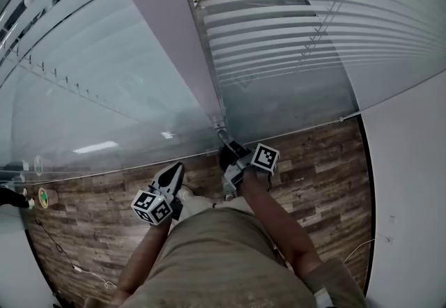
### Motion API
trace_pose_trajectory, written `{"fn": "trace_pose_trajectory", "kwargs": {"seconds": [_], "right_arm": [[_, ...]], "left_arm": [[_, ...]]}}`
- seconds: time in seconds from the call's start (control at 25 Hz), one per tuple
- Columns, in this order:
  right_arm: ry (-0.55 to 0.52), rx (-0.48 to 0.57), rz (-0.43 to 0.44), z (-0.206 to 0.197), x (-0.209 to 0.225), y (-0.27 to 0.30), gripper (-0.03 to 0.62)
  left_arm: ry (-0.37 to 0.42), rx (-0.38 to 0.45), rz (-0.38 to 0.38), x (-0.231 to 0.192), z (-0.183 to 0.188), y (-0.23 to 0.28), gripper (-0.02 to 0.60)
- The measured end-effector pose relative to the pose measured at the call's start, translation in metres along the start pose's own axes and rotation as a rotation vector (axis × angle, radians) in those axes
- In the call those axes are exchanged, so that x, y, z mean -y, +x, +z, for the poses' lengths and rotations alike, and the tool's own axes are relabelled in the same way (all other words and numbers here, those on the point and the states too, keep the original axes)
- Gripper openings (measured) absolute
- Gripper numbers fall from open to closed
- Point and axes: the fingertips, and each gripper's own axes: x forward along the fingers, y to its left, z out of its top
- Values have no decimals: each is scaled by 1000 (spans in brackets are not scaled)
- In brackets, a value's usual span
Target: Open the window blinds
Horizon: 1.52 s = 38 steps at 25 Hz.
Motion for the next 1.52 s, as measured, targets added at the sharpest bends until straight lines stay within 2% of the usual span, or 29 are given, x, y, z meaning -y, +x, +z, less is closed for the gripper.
{"fn": "trace_pose_trajectory", "kwargs": {"seconds": [0.04, 0.12, 0.32, 0.4, 0.68, 0.76, 0.84, 0.96, 1.12, 1.2, 1.4, 1.52], "right_arm": [[106, 10, 51, 0, 1, 0, 126], [210, 22, 107, 1, 3, 1, 126], [157, 0, 78, 2, 3, 2, 127], [206, -9, 95, 2, 3, 1, 127], [687, 34, 305, -1, 10, 2, 127], [728, 40, 338, -1, 13, 3, 127], [703, 35, 332, 0, 15, 3, 127], [555, 7, 253, 1, 11, 2, 127], [154, -39, 64, 3, 6, 1, 127], [-84, -60, -58, 4, 2, 1, 127], [-782, -130, -433, 0, -3, 3, 126], [-1198, -157, -601, -2, -7, 5, 127]], "left_arm": [[-1, 0, 1, 0, 0, 0, 15], [1, 0, -1, 0, 0, 1, 15], [1, 1, -4, 1, 2, 2, 15], [1, 0, -5, 2, 1, 3, 15], [3, -1, -10, 5, 1, 4, 15], [2, -3, -9, 5, 1, 4, 15], [2, -4, -8, 4, 0, 4, 15], [1, -4, -6, 6, -1, 4, 15], [5, -3, -8, 7, -2, 4, 15], [6, -2, -7, 8, -1, 4, 15], [8, 0, -8, 9, 0, 4, 15], [10, 1, -9, 10, 0, 3, 15]]}}
